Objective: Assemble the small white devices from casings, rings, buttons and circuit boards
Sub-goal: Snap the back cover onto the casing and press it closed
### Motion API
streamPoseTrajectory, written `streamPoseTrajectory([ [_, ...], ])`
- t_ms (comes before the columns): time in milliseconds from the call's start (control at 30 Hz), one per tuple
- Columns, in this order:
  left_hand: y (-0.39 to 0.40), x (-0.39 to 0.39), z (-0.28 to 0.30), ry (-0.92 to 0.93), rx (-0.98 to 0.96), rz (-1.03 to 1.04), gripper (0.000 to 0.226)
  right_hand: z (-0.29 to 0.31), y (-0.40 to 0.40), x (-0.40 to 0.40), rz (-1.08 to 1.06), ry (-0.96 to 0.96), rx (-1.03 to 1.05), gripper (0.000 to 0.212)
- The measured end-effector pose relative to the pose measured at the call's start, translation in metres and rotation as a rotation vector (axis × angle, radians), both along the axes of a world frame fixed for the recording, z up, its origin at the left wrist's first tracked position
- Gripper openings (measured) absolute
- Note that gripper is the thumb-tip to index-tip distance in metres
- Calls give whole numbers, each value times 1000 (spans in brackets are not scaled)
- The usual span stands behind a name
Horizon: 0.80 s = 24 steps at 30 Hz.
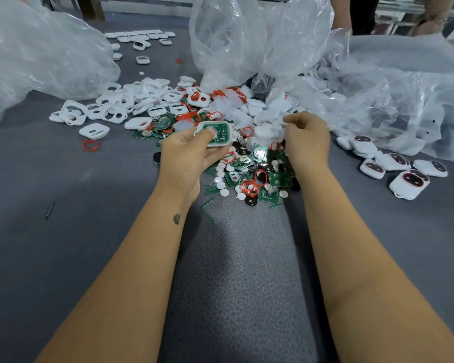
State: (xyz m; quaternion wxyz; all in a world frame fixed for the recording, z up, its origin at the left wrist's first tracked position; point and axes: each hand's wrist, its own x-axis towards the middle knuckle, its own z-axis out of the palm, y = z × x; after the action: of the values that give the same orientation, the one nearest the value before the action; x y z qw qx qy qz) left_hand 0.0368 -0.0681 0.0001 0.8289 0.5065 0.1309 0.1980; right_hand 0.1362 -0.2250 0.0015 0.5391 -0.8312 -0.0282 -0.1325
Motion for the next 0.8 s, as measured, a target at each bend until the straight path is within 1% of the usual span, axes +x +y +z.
streamPoseTrajectory([
  [33,0,1,0,-2,4,1,13,-2,-8,10,-25,11,-108,32],
  [100,0,3,0,-9,20,-5,14,-7,-20,24,-4,63,-348,41],
  [167,0,5,0,-8,27,-15,14,-11,-26,29,25,101,-543,44],
  [233,0,5,0,1,28,-29,14,-14,-29,29,1,55,-592,36],
  [300,-1,4,0,4,38,-43,15,-15,-31,26,-45,1,-558,25],
  [367,-1,4,0,4,43,-44,16,-14,-31,21,-85,-59,-567,21],
  [400,-1,3,0,5,38,-40,17,-13,-31,19,-96,-101,-547,21],
  [433,-1,2,1,8,31,-33,17,-10,-31,15,-86,-139,-469,21],
  [467,-1,2,1,8,24,-28,17,-6,-28,10,-52,-152,-330,20],
  [533,-3,1,2,7,11,-32,16,2,-20,-3,59,-115,-13,15],
  [600,-5,-1,3,6,1,-55,14,10,-9,-18,187,-93,166,13],
  [700,-8,-3,5,-1,-13,-86,12,14,6,-37,350,-76,283,19],
  [800,-7,-6,6,-12,-26,-92,14,15,14,-49,423,-108,326,30],
])
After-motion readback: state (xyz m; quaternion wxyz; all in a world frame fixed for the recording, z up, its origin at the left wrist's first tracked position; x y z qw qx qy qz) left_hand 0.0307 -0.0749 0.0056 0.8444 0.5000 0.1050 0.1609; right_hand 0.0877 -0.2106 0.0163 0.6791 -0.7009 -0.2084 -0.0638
